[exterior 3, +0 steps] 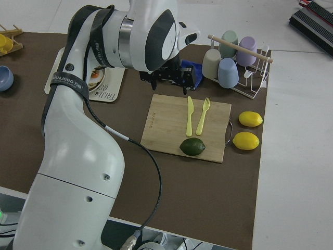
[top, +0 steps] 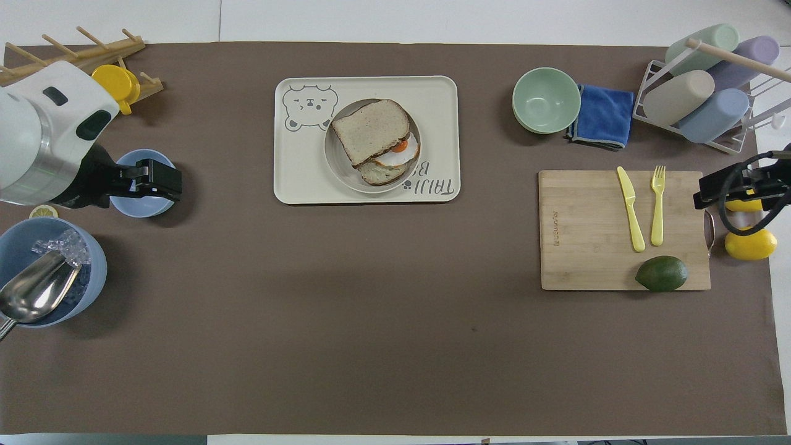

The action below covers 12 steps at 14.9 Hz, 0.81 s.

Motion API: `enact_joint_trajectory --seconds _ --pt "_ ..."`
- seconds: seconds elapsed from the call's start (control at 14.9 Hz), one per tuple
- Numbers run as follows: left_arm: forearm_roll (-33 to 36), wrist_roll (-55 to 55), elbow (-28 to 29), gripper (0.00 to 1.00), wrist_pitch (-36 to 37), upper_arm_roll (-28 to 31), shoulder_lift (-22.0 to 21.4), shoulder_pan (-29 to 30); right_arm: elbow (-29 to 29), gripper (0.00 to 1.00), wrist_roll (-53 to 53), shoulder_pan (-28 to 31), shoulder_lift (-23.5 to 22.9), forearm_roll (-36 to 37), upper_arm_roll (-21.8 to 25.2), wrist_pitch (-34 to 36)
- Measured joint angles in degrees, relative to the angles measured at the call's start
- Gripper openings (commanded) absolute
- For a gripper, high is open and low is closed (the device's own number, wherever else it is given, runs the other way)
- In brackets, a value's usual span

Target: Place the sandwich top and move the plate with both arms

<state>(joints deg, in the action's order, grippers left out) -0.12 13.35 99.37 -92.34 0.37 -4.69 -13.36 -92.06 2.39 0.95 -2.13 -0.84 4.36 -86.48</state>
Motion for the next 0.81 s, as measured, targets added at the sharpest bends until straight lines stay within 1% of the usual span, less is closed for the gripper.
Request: enact_joint_trajectory --seconds 0.2,0.54,0.67,0.81 --pt "0.0 -0.5 0.9 1.00 0.0 -0.1 -0.3 1.2 0.0 1.00 0.0 0.0 0.0 0.0 0.0 0.0" --pt "0.0 -0.6 0.9 1.00 0.9 -0.7 -0.4 1.4 0.0 1.00 0.0 0.0 0.0 0.0 0.0 0.0" --pt "0.0 -1.1 -0.6 1.00 1.7 -0.9 -0.5 1.4 0.0 1.00 0.0 0.0 0.0 0.0 0.0 0.0" --pt "0.0 -3.5 -2.5 1.00 4.1 -1.0 -0.7 1.9 0.0 1.00 0.0 0.0 0.0 0.0 0.0 0.0"
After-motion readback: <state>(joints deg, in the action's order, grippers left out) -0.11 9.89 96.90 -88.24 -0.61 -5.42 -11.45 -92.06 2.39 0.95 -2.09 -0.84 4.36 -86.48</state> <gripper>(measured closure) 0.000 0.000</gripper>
